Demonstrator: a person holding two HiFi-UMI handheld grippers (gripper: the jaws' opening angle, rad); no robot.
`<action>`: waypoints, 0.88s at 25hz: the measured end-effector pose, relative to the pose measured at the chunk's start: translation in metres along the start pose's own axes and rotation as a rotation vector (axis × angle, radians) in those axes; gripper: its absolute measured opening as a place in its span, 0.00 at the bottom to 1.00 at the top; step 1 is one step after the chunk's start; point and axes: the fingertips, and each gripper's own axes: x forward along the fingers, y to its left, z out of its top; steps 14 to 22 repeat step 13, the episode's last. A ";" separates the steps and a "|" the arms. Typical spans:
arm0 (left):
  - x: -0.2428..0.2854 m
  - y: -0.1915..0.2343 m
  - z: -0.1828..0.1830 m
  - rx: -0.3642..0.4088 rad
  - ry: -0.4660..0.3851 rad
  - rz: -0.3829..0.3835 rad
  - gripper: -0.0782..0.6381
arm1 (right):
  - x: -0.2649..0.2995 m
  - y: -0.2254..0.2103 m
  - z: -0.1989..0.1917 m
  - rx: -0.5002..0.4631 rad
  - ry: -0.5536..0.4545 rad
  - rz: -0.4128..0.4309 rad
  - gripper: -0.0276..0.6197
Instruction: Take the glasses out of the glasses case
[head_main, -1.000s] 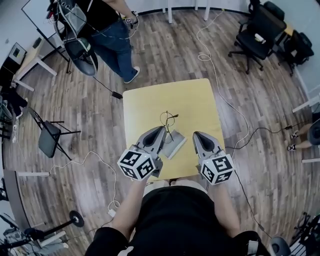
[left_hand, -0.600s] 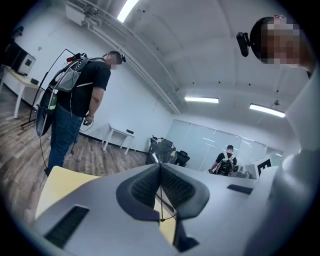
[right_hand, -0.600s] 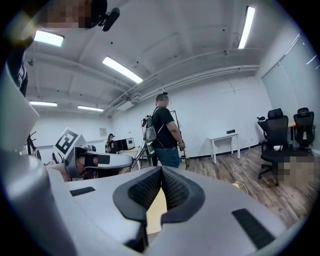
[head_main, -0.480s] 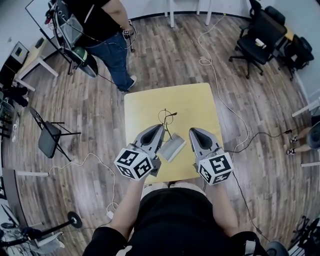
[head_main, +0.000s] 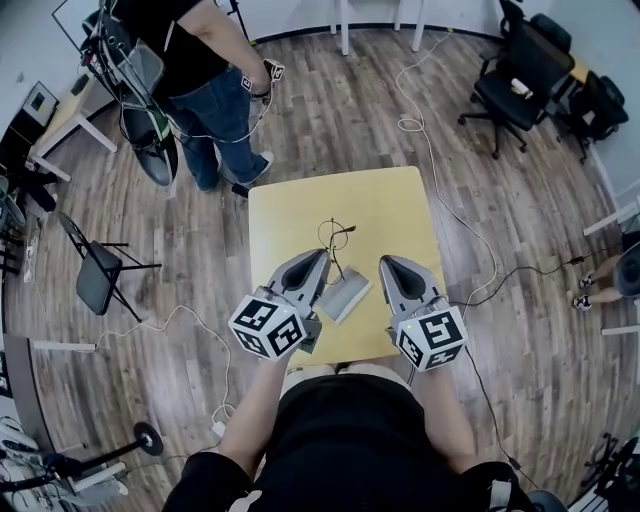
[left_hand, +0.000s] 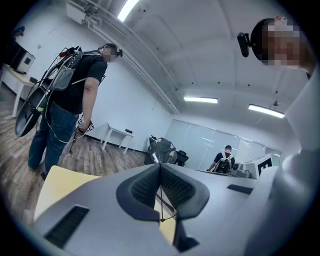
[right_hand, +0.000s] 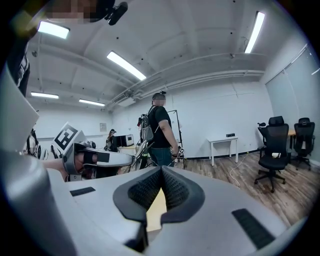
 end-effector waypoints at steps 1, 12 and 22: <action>0.000 0.000 0.000 0.002 0.002 0.000 0.14 | 0.000 0.000 0.000 0.001 0.001 0.001 0.07; -0.003 -0.004 -0.003 -0.014 0.012 -0.014 0.14 | -0.005 0.004 -0.004 0.010 0.008 0.001 0.06; -0.004 -0.005 -0.003 -0.012 0.013 -0.017 0.14 | -0.006 0.004 -0.003 0.010 0.008 0.000 0.06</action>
